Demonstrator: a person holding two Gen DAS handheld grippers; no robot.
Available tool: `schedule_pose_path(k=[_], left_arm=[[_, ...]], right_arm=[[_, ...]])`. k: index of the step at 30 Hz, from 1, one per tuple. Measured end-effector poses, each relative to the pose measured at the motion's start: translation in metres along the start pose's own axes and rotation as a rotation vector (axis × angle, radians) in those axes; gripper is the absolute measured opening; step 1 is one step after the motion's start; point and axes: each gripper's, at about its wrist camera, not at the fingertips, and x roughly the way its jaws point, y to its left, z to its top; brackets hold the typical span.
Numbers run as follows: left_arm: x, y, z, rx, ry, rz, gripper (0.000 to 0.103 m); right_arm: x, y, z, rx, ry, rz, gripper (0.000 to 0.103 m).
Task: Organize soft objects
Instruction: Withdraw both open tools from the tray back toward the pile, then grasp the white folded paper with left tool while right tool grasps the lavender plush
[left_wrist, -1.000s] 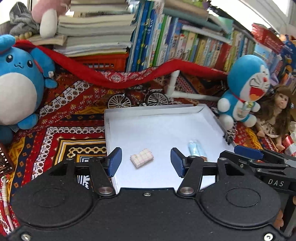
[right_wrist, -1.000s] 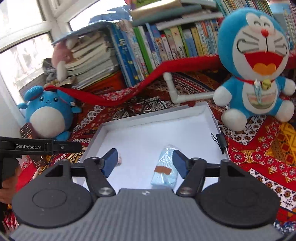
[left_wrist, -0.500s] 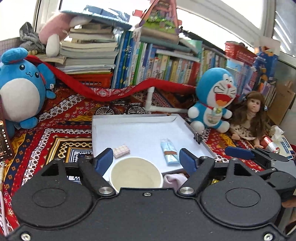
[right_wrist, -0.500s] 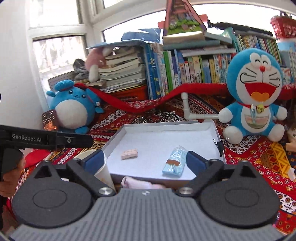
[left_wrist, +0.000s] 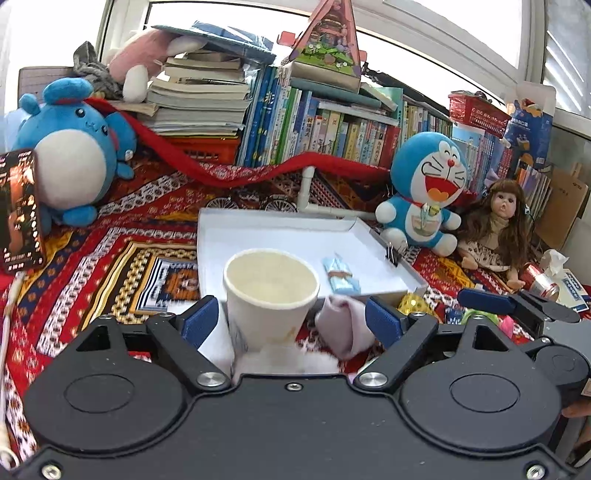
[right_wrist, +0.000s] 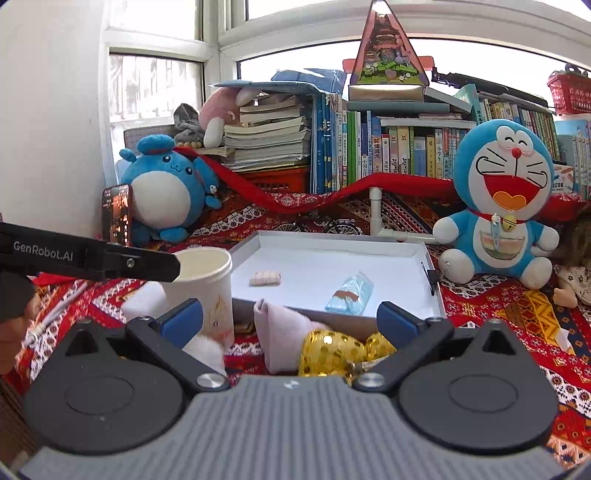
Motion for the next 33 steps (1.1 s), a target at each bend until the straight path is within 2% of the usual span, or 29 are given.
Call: schedule_pose_path(k=[12,33], left_arm=[[-0.029,-0.003,-0.044,0.079,-0.079,0.065,0.098],[-0.041,0.019,-0.096,0.032,-0.029,0.174,0.099]], right_arm=[[-0.008,0.019,-0.026,-0.063,0.005,0.018,0.103],[-0.007,0.033,-0.052,-0.093,0.04,0.016,0.103]])
